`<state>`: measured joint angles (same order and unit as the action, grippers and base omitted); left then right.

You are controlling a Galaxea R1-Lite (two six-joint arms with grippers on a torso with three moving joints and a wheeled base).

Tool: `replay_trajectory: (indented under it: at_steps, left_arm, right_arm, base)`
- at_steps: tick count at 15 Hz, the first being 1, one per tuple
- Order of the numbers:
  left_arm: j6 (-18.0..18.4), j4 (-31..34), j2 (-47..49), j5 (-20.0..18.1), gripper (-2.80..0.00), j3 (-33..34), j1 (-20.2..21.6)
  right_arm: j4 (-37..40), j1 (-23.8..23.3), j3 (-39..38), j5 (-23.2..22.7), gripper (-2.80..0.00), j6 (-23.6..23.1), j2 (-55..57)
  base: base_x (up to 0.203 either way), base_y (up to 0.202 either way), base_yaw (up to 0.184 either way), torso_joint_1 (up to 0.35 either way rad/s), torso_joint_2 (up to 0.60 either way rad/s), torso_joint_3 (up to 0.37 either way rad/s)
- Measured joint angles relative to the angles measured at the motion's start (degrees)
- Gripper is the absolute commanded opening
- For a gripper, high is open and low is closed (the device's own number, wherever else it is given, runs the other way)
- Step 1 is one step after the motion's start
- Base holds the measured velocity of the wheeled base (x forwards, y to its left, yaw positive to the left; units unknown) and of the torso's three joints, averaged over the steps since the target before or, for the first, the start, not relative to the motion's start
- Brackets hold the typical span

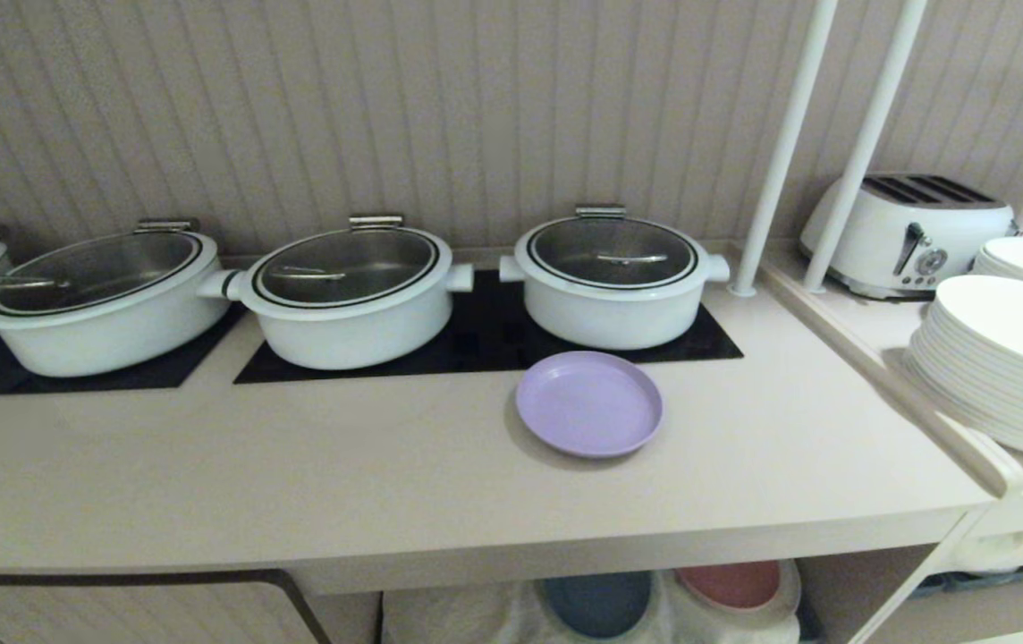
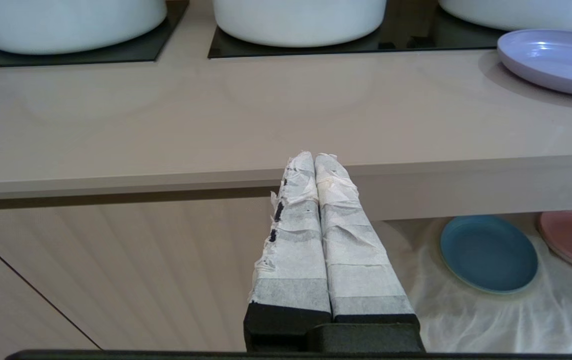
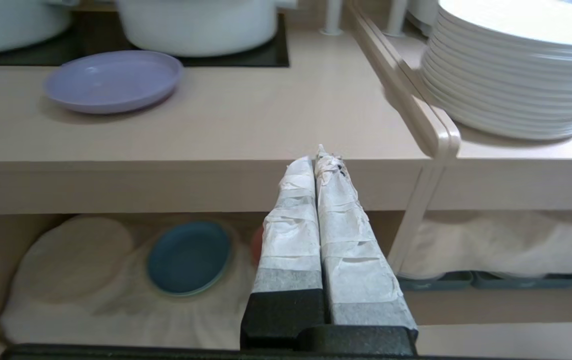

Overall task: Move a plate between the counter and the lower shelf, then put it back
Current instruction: Pick up the plate

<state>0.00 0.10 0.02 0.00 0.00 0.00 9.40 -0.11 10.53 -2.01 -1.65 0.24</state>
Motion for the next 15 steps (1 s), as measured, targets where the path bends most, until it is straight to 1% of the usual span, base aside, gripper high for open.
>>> replay_trajectory:
  at_steps: [2,6,10,15]
  left_arm:
    - [0.0,0.0,0.0,0.0,-2.8,0.0,0.0]
    - [0.0,0.0,0.0,0.0,-2.8,0.0,0.0]
    - [0.0,0.0,0.0,0.0,-2.8,0.0,0.0]
    - [0.0,0.0,0.0,0.0,-2.8,0.0,0.0]
  right_arm:
    - [1.9,0.0,3.1,-1.5,-2.8,-0.1,1.3]
    - [1.6,0.4,8.6,-2.7,-2.8,-0.1,8.9]
    - [1.9,1.1,15.5,-4.1,-2.8,-0.1,20.1]
    - [3.3,1.3,23.9,-5.8,-2.8,-0.1,36.7]
  base:
    - [0.0,0.0,0.0,0.0,0.0,0.0]
    - [0.0,0.0,0.0,0.0,0.0,0.0]
    - [0.0,0.0,0.0,0.0,0.0,0.0]
    - [0.0,0.0,0.0,0.0,0.0,0.0]
